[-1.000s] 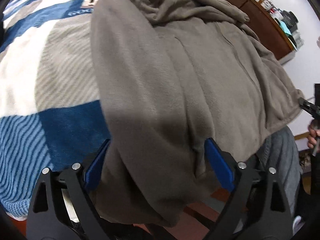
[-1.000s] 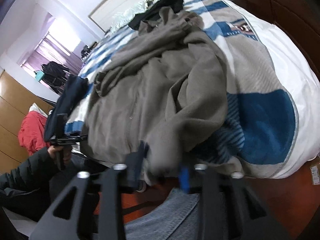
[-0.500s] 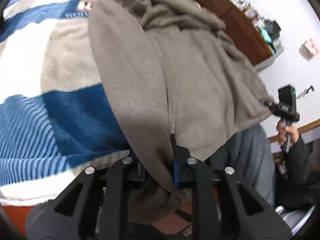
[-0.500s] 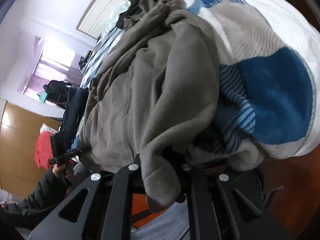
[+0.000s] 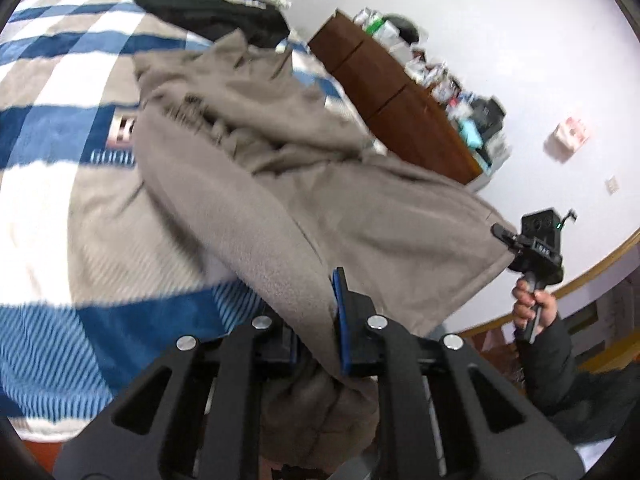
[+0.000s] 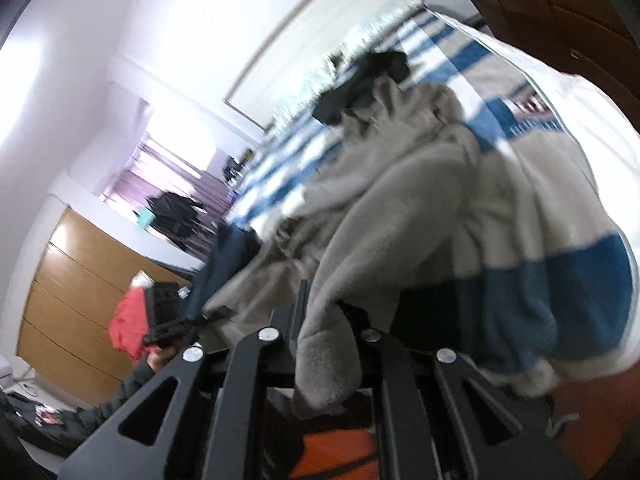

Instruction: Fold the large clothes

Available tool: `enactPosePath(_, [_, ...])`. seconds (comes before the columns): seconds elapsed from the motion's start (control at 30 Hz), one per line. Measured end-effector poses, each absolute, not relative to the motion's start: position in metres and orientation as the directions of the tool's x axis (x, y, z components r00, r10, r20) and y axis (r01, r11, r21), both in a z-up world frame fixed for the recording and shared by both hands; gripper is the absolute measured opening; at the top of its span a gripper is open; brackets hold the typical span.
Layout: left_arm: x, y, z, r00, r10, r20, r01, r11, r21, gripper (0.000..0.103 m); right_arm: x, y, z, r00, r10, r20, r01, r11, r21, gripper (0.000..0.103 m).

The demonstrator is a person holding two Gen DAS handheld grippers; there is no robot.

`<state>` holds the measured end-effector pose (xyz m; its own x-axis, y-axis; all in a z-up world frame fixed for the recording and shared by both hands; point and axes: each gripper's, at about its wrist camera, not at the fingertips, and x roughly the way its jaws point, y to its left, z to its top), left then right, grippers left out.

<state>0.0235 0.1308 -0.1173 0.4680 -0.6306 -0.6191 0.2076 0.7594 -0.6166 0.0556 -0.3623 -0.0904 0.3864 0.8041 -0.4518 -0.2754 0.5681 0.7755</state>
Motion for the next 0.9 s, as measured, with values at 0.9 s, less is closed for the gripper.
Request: enactPosePath(0.9, [0.359, 0.269, -0.134, 0.668, -0.483, -0.566, -0.158, 0.651, -0.742, 0.012, 0.433, -0.339, -0.095, 0.581, 0.661, -0.475, -0.109, 0.642, 0.759, 0.01])
